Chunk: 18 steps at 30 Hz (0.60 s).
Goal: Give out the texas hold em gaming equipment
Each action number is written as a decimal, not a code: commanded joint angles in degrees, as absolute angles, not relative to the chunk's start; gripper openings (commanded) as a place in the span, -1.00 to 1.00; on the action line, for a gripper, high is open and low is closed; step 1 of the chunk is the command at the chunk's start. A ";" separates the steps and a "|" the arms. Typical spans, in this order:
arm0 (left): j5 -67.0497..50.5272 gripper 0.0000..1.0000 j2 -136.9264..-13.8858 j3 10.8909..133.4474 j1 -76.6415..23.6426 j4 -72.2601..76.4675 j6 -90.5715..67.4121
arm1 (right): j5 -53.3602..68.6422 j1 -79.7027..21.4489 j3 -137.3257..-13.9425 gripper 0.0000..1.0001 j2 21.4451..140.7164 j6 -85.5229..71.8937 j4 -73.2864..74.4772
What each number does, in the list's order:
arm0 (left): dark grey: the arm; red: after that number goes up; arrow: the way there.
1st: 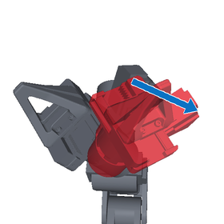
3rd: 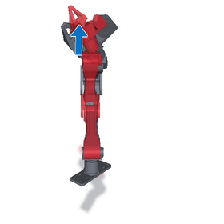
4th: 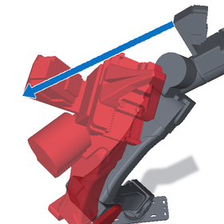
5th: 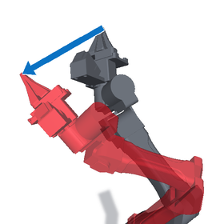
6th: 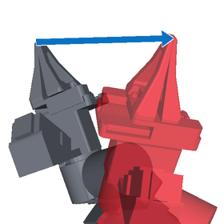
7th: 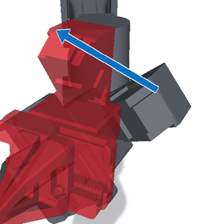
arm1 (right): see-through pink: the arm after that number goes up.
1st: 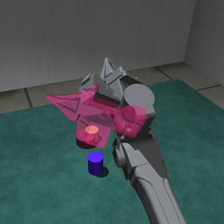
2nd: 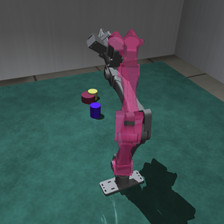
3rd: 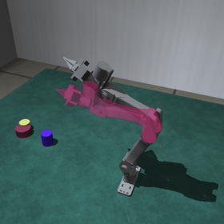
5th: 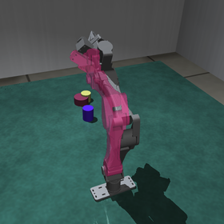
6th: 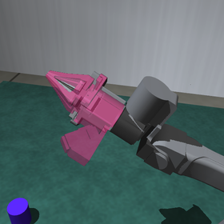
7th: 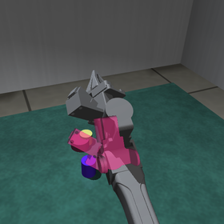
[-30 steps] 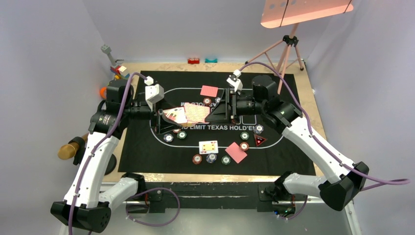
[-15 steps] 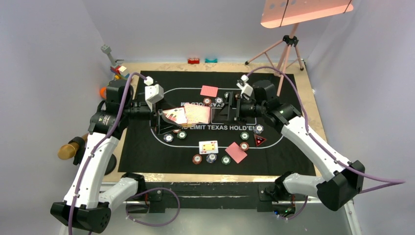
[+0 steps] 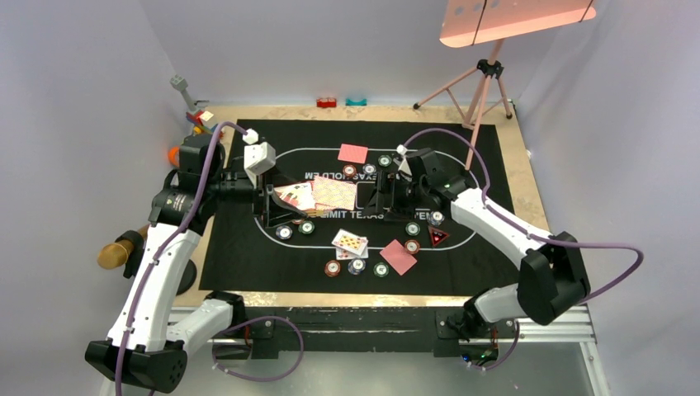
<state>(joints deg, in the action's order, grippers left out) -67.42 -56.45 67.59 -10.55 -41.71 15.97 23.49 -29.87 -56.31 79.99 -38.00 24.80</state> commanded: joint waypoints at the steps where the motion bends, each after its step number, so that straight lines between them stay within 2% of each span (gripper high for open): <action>1: -70.71 -1.00 -55.63 70.26 -10.37 -40.74 15.37 | 20.83 -30.05 -59.23 0.63 80.77 -35.69 22.72; 12: -70.61 -1.00 -54.64 72.42 -10.37 -44.12 15.66 | 8.99 -36.58 -65.55 0.60 99.77 -31.20 20.77; 18: -70.15 -1.00 -53.93 73.32 -10.37 -47.09 17.15 | 8.44 -41.01 -65.36 0.57 103.00 -32.49 20.03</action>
<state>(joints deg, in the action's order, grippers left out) -67.96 -55.16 70.17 -10.55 -45.93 15.81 10.48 -38.87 -64.05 102.74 -32.67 21.39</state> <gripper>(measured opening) 0.703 0.794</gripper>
